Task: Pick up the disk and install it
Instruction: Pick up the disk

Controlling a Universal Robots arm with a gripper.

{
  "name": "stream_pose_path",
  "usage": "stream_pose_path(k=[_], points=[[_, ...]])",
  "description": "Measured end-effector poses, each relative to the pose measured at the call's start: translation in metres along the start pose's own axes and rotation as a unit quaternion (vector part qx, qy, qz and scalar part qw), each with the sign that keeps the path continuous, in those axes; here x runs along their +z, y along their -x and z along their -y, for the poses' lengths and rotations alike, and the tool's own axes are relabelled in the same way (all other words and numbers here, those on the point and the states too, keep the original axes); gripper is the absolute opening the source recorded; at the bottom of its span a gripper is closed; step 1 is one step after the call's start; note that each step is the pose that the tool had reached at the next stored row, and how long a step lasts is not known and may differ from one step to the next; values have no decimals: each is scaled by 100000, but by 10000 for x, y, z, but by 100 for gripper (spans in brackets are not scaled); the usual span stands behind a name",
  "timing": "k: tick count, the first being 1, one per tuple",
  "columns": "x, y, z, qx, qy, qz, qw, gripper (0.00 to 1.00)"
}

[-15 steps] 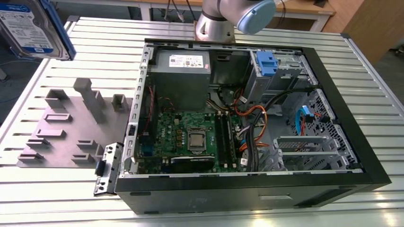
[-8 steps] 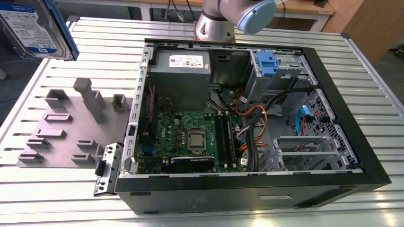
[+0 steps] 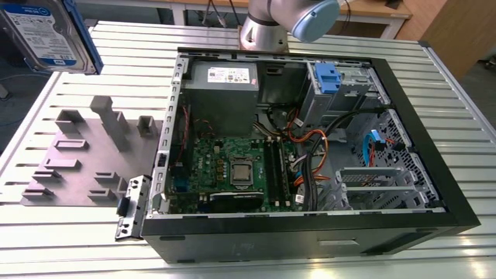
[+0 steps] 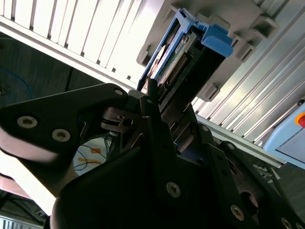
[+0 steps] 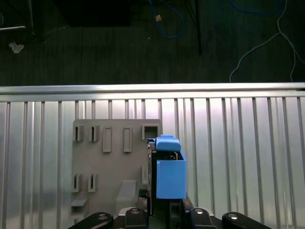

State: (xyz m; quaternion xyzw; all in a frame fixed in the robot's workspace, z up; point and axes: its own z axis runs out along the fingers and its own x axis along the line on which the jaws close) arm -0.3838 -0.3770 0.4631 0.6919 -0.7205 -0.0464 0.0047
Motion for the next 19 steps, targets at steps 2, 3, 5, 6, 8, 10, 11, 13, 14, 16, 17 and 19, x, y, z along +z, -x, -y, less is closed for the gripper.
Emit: stream_pose_path(k=[2, 3, 5, 6, 8, 10, 11, 13, 14, 16, 17, 19], points=[[-2, 1, 26, 2, 6, -2, 100000, 35], [-3, 2, 40, -2, 3, 0, 100000, 35], [-5, 3, 68, 1, 6, -2, 100000, 35], [-6, 4, 84, 2, 8, -1, 100000, 35], [-8, 5, 116, 3, 7, -2, 100000, 35], [-11, 6, 149, 2, 11, -2, 100000, 35], [-12, 7, 163, 3, 9, -1, 100000, 35], [-14, 8, 191, 4, 11, -2, 100000, 35], [-15, 9, 207, 5, 13, -3, 100000, 35], [-17, 10, 239, 2, 11, 1, 100000, 35], [-18, 11, 255, 3, 13, 4, 100000, 35], [-19, 12, 292, 1, 12, 7, 100000, 35]])
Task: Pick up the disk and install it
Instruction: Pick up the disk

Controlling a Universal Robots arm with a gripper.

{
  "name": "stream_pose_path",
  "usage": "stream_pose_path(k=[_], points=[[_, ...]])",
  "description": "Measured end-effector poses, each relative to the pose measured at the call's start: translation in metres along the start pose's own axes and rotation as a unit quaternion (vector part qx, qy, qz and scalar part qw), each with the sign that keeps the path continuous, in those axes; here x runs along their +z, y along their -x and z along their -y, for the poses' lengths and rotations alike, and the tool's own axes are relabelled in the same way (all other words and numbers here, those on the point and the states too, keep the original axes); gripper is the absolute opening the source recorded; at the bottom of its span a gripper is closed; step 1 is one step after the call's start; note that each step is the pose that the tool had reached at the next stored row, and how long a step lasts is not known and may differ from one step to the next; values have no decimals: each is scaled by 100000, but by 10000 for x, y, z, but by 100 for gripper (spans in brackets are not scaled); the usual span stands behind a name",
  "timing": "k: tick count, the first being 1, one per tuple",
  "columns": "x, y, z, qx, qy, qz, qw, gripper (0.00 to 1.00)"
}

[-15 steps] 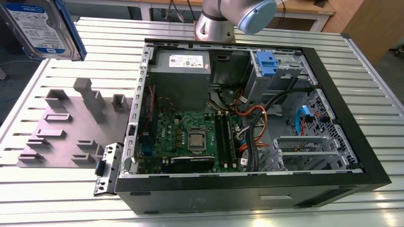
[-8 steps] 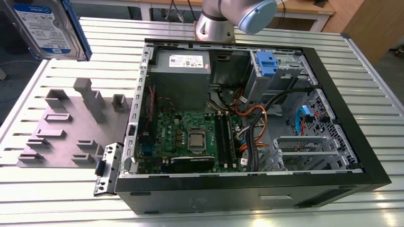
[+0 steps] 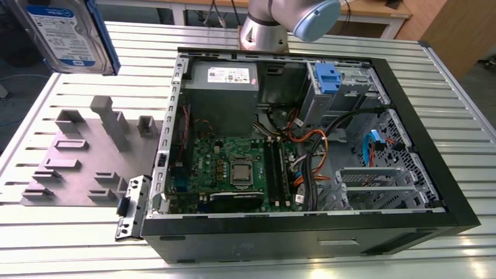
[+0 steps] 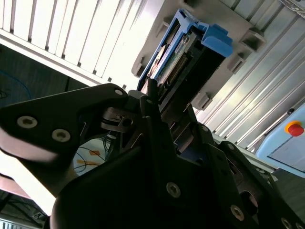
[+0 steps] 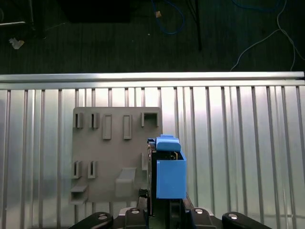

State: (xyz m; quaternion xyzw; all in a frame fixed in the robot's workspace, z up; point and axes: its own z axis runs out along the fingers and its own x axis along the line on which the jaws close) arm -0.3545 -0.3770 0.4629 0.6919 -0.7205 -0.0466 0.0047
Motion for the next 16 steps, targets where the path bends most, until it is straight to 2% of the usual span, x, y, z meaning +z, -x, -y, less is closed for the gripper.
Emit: stream_pose_path(k=[7, 11, 16], points=[[-8, 5, 128, 0, 1, -2, 100000, 35], [-12, 6, 130, 6, -5, 5, 100000, 35], [-60, 9, 127, 2, 0, 5, 100000, 35]])
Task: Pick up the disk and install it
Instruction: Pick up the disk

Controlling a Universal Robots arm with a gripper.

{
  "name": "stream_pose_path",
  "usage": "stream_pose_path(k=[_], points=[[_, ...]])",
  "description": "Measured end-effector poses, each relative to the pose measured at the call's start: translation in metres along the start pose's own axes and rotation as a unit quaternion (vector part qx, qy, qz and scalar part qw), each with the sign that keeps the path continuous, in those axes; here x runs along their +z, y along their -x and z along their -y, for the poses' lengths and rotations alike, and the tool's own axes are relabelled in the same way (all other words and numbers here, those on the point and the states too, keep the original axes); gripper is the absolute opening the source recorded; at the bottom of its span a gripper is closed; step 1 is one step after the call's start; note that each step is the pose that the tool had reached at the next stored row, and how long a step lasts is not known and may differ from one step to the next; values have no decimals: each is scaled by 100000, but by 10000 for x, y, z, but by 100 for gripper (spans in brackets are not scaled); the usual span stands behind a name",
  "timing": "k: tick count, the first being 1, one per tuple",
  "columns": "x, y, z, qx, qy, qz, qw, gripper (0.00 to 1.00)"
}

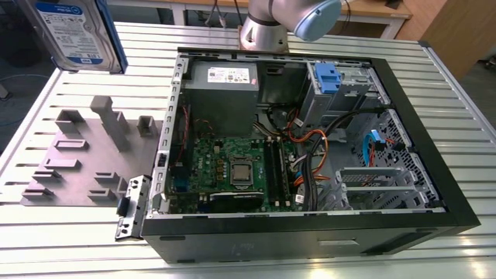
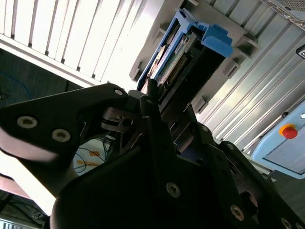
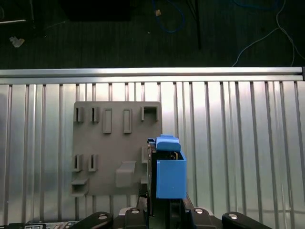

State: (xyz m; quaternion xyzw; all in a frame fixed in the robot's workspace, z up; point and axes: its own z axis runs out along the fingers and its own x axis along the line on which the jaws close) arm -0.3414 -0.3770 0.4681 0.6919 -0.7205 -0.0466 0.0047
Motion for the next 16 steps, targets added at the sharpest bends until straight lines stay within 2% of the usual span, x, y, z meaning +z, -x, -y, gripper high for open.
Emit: stream_pose_path(k=[5, 13, 16], points=[[-47, 3, -4, -1, 2, -2, 100000, 35], [-51, 3, -2, -1, 7, -5, 100000, 35], [-52, 4, 19, -5, 0, -1, 100000, 35]])
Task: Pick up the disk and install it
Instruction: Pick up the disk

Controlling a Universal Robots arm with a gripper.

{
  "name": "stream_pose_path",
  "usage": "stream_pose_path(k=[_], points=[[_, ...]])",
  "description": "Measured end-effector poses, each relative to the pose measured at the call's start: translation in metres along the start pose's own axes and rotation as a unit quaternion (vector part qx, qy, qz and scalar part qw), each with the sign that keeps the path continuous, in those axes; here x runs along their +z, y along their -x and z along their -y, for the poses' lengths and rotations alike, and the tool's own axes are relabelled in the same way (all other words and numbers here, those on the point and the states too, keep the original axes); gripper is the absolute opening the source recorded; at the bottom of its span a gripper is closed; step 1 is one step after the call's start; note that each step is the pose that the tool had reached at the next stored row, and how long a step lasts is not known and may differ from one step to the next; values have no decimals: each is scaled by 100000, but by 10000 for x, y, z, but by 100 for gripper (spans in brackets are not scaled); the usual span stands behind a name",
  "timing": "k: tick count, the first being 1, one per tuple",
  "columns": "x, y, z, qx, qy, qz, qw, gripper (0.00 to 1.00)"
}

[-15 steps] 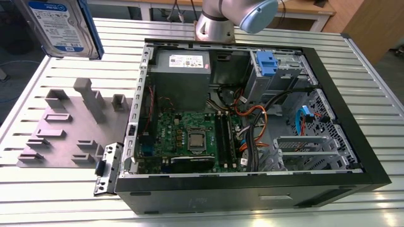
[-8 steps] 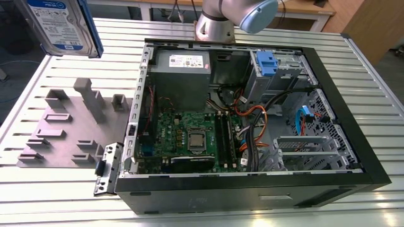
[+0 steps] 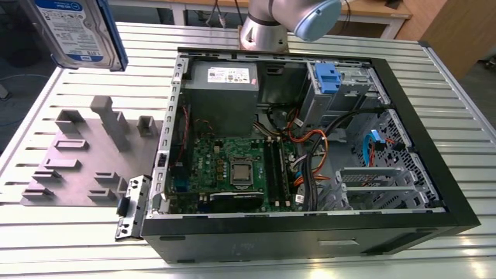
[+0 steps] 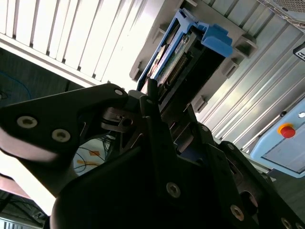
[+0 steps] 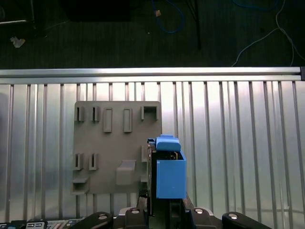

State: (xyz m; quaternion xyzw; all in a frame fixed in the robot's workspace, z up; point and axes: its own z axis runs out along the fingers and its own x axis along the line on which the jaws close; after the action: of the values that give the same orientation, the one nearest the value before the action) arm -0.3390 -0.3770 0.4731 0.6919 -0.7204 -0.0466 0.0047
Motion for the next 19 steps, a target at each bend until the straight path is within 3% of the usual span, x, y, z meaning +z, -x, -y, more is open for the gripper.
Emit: stream_pose_path(k=[8, 19], points=[[-8, 5, 106, 2, 2, -2, 100000, 35], [-25, 15, 341, 4, 2, -1, 100000, 35]])
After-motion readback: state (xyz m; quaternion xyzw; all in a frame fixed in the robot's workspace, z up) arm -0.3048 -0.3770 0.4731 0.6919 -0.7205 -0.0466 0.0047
